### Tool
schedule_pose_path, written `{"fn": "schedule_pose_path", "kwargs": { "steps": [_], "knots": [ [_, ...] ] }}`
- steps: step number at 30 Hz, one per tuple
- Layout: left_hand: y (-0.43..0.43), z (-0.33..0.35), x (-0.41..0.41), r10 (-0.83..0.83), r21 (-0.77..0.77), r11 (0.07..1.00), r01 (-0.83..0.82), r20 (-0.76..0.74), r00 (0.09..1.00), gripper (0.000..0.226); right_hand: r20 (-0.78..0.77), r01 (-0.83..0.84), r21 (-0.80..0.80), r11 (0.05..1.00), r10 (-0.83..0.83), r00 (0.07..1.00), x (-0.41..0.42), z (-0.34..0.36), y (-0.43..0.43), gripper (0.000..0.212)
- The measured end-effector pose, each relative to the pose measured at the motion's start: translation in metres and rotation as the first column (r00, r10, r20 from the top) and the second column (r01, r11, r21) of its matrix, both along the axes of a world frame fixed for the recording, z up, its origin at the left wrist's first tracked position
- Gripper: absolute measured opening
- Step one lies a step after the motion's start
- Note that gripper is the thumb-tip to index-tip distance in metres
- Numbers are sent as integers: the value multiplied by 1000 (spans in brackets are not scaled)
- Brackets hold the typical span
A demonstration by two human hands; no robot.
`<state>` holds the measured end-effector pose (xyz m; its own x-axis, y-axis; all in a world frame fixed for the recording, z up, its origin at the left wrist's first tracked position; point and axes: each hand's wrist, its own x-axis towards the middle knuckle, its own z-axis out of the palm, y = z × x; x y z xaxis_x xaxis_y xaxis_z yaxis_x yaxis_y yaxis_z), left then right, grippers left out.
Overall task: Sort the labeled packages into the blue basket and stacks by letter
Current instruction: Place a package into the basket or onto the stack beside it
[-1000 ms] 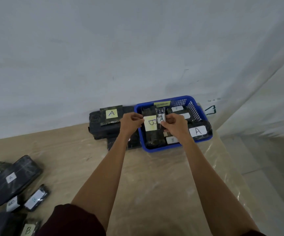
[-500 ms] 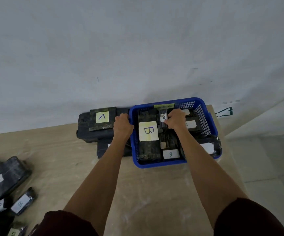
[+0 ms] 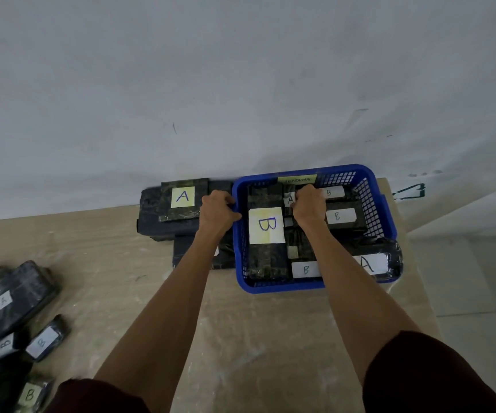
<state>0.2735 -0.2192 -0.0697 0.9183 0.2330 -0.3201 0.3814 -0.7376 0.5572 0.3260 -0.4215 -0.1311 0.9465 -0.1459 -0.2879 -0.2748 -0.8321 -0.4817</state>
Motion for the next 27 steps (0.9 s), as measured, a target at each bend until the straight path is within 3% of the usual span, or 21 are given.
{"fn": "schedule_pose_path", "kwargs": {
  "steps": [7,17,22,27],
  "knots": [
    [0,1,-2,-1,-6,1000,1,-9,1000,44,25,-12,48,999,11,1000,-6,15,-2,14],
    [12,25,-35,-66,-93,994,65,-6,998,39,165,-48,-49,998,55,985,-45,56,17,12],
    [54,37,-76,-13,-202,979,18,25,1000,29,238,-112,16,994,105,966,-85,81,67,18],
    [140,40,-139,-16,-148,989,27,76,997,22,221,-228,111,967,200,955,-147,85,155,19]
  ]
}}
